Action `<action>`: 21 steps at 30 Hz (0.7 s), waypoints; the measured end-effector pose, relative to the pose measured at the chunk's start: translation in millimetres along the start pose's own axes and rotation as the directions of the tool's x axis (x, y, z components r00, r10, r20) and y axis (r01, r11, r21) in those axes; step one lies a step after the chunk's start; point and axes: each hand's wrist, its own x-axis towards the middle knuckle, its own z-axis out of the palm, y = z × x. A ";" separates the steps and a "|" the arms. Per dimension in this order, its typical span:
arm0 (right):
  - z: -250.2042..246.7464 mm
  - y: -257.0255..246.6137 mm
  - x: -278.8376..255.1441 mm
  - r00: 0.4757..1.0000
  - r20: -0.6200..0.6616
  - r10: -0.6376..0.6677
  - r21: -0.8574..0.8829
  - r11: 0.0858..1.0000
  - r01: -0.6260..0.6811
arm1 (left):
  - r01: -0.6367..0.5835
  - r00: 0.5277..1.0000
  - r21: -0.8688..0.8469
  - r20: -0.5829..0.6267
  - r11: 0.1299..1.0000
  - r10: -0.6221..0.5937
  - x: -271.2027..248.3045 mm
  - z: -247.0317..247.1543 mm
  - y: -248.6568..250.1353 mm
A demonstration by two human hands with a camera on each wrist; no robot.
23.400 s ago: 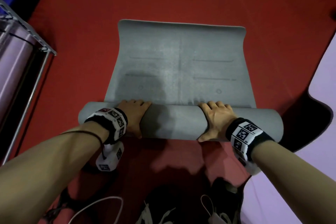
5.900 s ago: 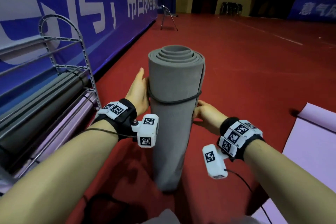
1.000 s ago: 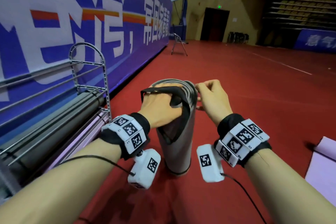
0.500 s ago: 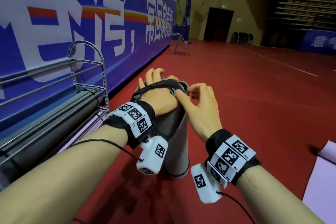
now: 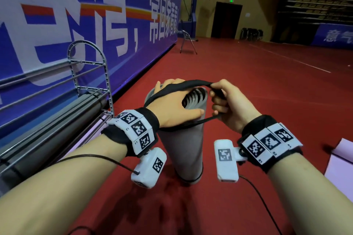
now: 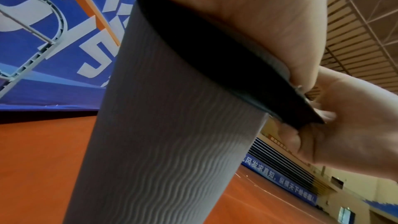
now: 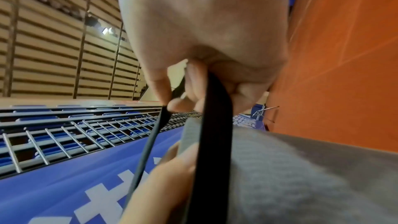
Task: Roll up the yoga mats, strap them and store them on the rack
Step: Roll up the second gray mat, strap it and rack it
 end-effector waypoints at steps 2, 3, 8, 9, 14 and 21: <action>3.4 3.1 6.0 1.000 -0.015 -0.026 -0.008 1.000 0.026 | -0.059 0.998 0.011 0.025 0.998 0.059 -3.1 -1.2 1.3; 5.7 2.9 7.9 0.999 -0.031 -0.041 0.001 0.999 0.042 | -0.088 0.995 0.008 0.038 0.996 0.088 -4.7 -1.6 3.5; 5.5 0.1 21.4 0.996 -0.081 -0.042 -0.169 0.985 0.028 | -0.204 0.979 -0.030 0.015 0.979 0.204 -11.7 -3.3 9.0; 2.8 1.8 25.5 0.997 -0.072 -0.010 -0.205 0.979 -0.005 | -0.217 0.976 -0.043 0.013 0.975 0.218 -12.6 -3.2 6.9; -13.1 23.1 50.4 0.981 -0.161 0.109 -0.263 0.953 -0.149 | -0.322 0.946 -0.169 -0.013 0.932 0.324 -18.4 2.0 5.0; -21.4 53.0 57.6 0.989 -0.123 0.076 -0.298 0.948 -0.110 | -0.202 0.976 -0.199 0.040 0.959 0.214 -15.2 1.8 -3.0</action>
